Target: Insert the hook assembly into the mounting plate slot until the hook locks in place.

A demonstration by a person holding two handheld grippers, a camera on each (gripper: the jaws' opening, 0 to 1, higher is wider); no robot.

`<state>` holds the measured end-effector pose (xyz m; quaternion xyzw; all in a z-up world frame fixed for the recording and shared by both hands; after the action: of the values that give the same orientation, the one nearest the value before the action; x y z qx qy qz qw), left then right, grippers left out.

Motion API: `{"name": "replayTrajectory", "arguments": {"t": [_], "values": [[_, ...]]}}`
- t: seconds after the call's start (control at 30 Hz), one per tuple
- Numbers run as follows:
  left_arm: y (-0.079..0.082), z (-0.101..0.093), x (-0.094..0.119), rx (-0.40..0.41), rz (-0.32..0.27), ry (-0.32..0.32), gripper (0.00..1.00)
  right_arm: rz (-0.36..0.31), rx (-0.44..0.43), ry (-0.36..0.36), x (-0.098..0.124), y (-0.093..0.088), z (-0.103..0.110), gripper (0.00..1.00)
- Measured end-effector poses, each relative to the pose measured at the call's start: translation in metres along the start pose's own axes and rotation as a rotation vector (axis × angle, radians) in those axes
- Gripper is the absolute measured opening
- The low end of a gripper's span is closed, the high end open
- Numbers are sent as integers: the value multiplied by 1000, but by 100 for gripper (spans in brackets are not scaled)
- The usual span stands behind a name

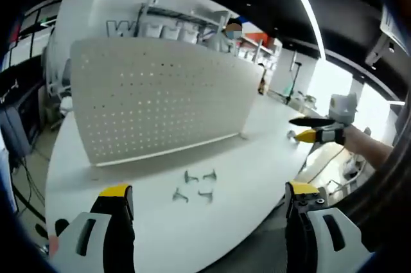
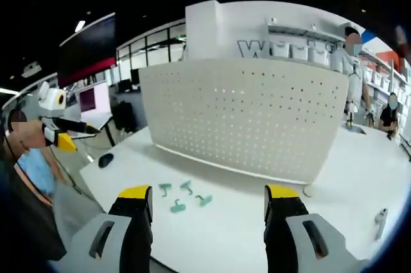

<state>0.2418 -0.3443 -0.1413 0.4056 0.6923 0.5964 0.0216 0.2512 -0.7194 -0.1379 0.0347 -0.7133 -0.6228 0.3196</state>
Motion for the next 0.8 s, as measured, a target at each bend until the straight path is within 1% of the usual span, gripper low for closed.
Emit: {"name": "replayTrajectory", "arguments": {"t": [0.2, 0.8], "values": [[1, 0, -1, -4, 1, -1, 100, -4, -2, -10, 1, 1, -2, 71], [-2, -1, -1, -2, 4, 2, 99, 2, 0, -8, 2, -1, -2, 71]]}}
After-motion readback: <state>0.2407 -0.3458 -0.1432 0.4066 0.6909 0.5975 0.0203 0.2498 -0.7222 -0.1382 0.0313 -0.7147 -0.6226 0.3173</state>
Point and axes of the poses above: the point that each gripper's makers call its tool centre point, and the gripper's own axes: x roughly backward along the fingers, z roughly to its left, y roughly out of its top, the point moved 10 cm from there along x, roughly backward along the fingers, and after that the axes turned 3 degrees about x, right-handed, at the moved point
